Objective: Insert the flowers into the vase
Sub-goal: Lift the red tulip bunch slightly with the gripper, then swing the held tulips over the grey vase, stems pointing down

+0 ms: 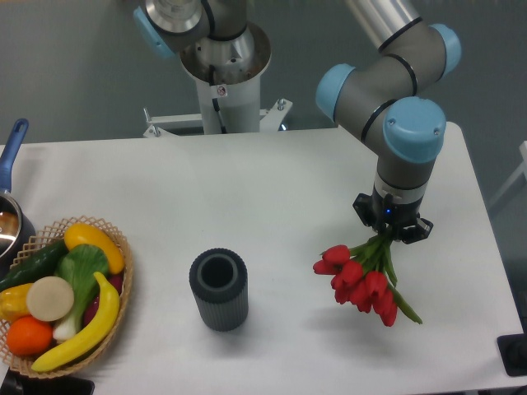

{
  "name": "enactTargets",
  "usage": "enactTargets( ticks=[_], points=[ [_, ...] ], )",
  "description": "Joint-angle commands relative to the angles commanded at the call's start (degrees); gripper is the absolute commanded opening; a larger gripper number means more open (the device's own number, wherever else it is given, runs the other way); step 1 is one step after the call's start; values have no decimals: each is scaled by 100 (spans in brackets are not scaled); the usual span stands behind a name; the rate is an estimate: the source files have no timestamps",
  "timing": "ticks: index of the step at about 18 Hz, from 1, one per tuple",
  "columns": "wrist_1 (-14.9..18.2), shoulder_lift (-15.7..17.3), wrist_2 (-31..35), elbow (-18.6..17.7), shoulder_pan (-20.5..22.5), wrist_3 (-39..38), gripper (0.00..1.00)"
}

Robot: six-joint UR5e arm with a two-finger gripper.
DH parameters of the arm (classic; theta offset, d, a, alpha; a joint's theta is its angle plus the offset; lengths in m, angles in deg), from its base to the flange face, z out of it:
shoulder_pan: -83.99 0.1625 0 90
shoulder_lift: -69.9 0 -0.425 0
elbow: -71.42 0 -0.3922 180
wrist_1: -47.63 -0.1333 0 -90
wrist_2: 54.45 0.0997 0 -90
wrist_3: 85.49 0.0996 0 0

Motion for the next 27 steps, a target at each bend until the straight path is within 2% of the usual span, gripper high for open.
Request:
enactTargets(
  ticks=[4, 7, 11, 14, 16, 19, 23, 27],
  points=[
    [-26, 53, -157, 114, 0, 0, 0],
    [-79, 61, -718, 254, 0, -17, 0],
    [-88, 79, -1949, 579, 9, -236, 0],
    [-569, 44, -2896, 747, -9, -675, 0],
    [-816, -17, -3897, 808, -44, -1062, 0],
    [-931, -114, -5384, 756, -44, -1301, 0],
    [-1028, -53, -6098, 703, -79, -1345, 0],
    [-1370, -9, -7414, 519, -88, -1336, 0]
  ],
)
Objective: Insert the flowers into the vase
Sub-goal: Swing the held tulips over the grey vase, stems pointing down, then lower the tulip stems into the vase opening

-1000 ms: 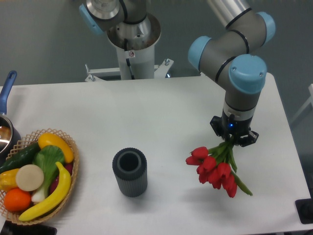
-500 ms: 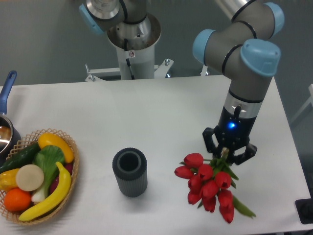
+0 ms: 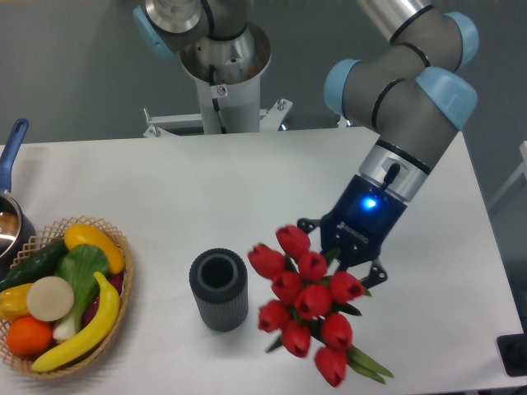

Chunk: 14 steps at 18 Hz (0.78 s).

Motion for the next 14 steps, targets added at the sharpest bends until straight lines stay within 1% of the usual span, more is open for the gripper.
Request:
enactTargets(
  ticks=[1, 3, 4, 5, 7, 8, 10, 12, 14],
  points=[
    [-123, -9, -317, -9, -26, 0, 0],
    [-159, 0, -801, -88, -53, 0, 1],
    [-159, 9, -925, -158, -61, 0, 1],
    [-159, 26, -996, -263, -79, 26, 1],
    [-194, 166, -1006, -430, -140, 53, 1],
    [-195, 176, -1014, -466, -193, 70, 1],
    [-203, 176, -1049, -493, -255, 70, 5],
    [-203, 193, -1049, -615, -255, 70, 5],
    [-203, 307, -1049, -773, -229, 79, 5]
  ],
)
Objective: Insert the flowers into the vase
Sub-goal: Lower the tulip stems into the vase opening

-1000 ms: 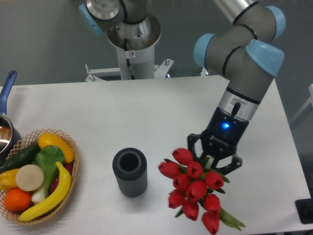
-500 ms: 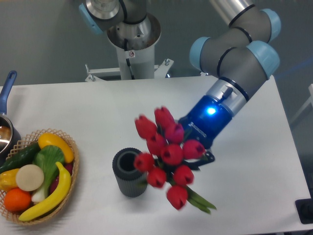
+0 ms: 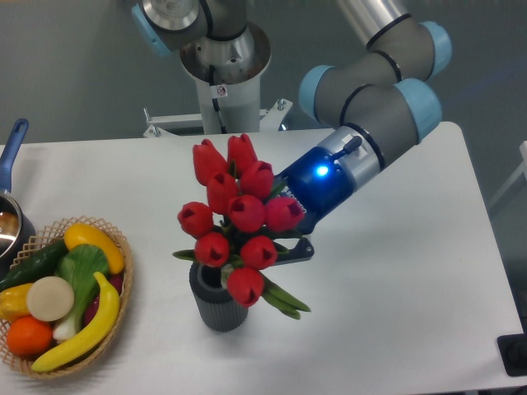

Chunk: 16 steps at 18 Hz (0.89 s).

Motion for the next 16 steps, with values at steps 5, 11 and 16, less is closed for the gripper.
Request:
enactTargets(
  ticks=[5, 11, 16],
  points=[
    [0, 281, 0, -597, 62, 439, 5],
    [0, 326, 17, -748, 70, 756, 5],
    [0, 212, 53, -800, 44, 975, 6]
  ],
)
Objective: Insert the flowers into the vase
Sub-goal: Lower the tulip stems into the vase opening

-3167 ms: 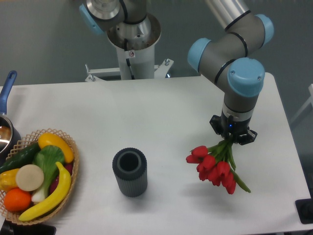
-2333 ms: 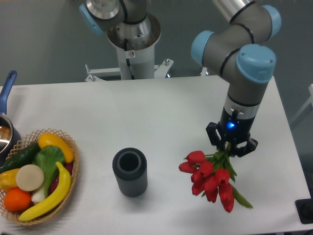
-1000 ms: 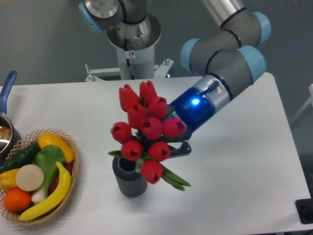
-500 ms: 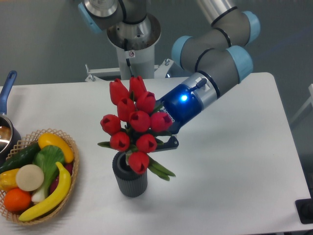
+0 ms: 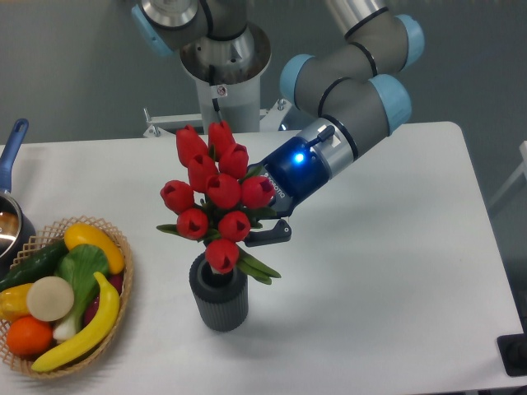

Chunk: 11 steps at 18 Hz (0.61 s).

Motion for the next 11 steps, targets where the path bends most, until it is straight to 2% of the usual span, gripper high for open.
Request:
enactTargets(
  ticks=[7, 9, 11],
  points=[
    [0, -44, 0, -729, -9, 957, 15],
    [0, -105, 9, -818, -9, 1090, 15],
    [0, -228, 9, -818, -18, 1213, 21]
  ],
)
